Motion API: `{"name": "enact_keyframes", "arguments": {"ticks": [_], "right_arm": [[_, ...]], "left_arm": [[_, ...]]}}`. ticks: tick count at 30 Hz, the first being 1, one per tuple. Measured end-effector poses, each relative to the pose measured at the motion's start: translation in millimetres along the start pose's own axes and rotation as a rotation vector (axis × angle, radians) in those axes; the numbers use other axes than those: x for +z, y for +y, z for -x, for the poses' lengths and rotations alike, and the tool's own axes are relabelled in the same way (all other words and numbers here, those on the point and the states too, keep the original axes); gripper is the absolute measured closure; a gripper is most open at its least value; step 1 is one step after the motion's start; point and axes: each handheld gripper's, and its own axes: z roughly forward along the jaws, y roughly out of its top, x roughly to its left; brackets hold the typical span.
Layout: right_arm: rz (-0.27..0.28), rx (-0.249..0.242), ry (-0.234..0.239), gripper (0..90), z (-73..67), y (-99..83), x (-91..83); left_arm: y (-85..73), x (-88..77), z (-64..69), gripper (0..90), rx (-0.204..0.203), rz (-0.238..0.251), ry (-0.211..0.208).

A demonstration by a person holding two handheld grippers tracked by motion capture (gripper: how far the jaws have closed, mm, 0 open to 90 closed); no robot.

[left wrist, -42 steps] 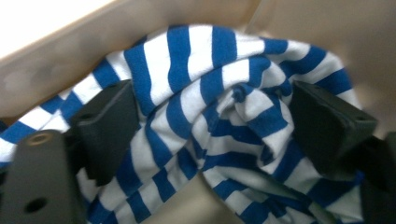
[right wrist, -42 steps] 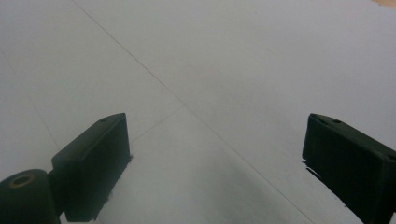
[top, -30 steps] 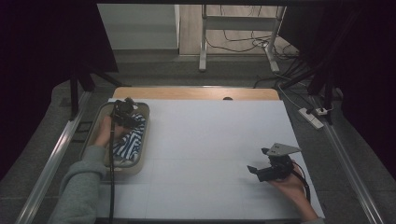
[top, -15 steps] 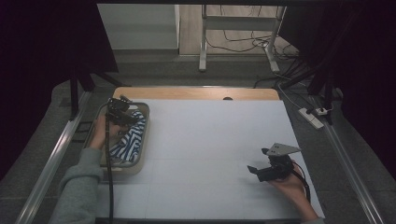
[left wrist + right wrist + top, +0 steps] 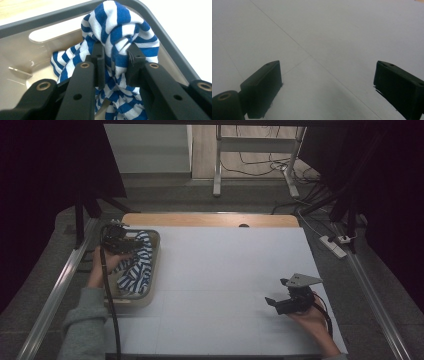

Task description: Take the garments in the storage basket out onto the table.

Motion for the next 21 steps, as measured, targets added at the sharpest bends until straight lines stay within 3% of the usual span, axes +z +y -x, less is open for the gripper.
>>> {"name": "enact_keyframes", "arguments": {"ticks": [7, 21], "right_arm": [[0.002, 0.009, 0.003, 7.7, 1.5, -0.5, 0.2], [0.005, 0.006, 0.005, 7.7, 1.5, -0.6, -0.1]], "left_arm": [[-1.0, -7.1, -2.1, 72.5, -0.010, 0.048, -0.014], [-3.4, -28.9, -5.4, 72.4, -0.042, 0.159, -0.083]]}}
